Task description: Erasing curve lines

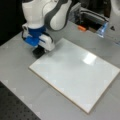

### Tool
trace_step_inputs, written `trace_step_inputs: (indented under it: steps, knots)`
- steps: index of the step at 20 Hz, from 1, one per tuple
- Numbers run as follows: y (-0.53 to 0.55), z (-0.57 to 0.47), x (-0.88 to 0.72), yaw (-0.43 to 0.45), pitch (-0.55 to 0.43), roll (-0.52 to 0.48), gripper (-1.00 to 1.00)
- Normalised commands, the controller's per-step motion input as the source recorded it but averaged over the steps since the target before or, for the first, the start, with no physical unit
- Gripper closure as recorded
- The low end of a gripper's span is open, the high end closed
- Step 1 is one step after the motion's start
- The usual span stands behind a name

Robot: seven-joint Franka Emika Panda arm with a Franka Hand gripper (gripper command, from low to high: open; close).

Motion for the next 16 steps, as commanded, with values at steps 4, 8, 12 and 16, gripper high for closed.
trace_step_inputs:
  steps: [4, 8, 12, 16]
  knots:
    - [0.03, -0.07, -0.04, -0.132, -0.063, 0.07, -1.0]
    - [0.03, -0.07, -0.02, -0.135, -0.083, 0.066, -1.0]
    - [0.05, -0.06, -0.03, -0.14, -0.086, 0.065, -1.0]
    - [0.07, -0.03, -0.06, -0.163, -0.076, 0.056, -1.0]
